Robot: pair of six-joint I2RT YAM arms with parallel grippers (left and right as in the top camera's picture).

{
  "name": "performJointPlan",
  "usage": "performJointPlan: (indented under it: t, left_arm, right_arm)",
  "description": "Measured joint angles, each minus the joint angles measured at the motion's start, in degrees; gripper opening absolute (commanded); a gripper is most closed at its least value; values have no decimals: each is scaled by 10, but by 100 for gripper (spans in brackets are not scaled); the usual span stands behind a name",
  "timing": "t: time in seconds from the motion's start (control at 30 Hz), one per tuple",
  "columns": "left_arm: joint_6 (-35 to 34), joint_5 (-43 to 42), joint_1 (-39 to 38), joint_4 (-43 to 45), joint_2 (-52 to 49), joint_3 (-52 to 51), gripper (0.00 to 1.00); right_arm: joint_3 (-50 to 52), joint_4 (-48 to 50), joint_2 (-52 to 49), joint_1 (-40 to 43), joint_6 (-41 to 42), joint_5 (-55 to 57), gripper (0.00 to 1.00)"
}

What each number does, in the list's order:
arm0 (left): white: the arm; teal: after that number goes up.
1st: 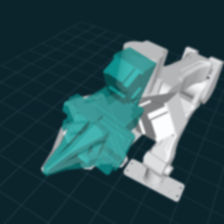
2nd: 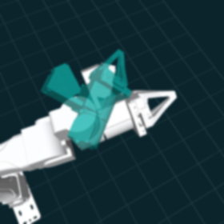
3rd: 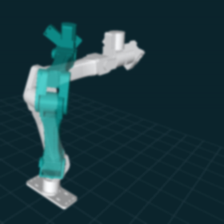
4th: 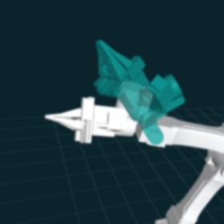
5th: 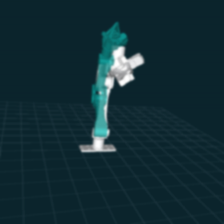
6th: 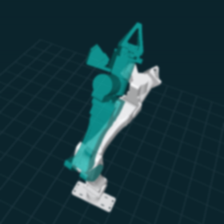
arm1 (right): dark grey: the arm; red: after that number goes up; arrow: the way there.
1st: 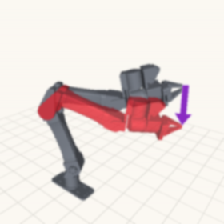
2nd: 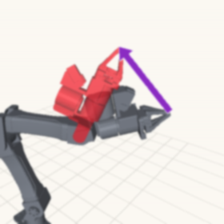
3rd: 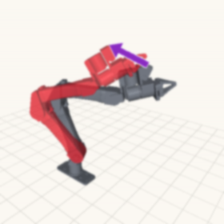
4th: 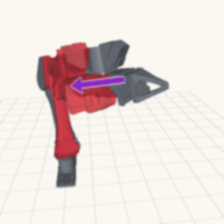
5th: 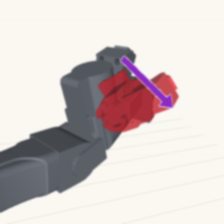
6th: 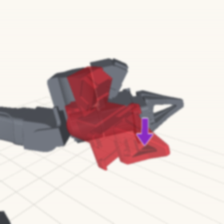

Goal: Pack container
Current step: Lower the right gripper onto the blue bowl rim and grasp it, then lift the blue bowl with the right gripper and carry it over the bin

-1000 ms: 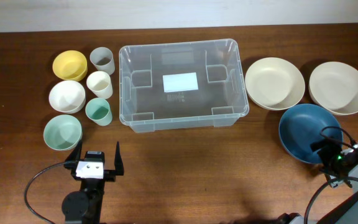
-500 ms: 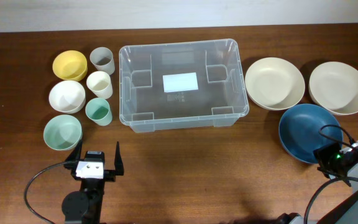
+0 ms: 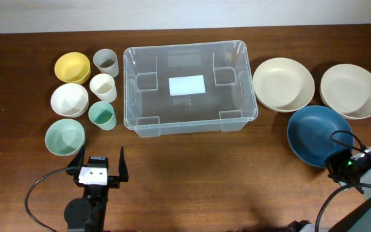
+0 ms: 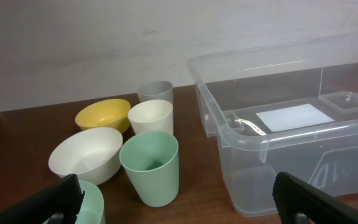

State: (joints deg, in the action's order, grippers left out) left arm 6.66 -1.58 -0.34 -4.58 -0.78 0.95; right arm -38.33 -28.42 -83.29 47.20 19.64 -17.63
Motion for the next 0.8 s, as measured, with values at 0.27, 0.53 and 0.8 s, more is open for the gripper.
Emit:
performJointPlan:
  t: [0.27, 0.53, 0.8]
  left_arm:
    - [0, 0, 0, 0, 0, 0, 100]
    - [0, 0, 0, 0, 0, 0, 100]
    - [0, 0, 0, 0, 0, 0, 100]
  right_arm:
    - [0, -28, 0, -1, 10, 2, 4]
    - [-2, -118, 19, -1, 14, -1, 4]
    - [-57, -233, 169, -1, 14, -47, 4]
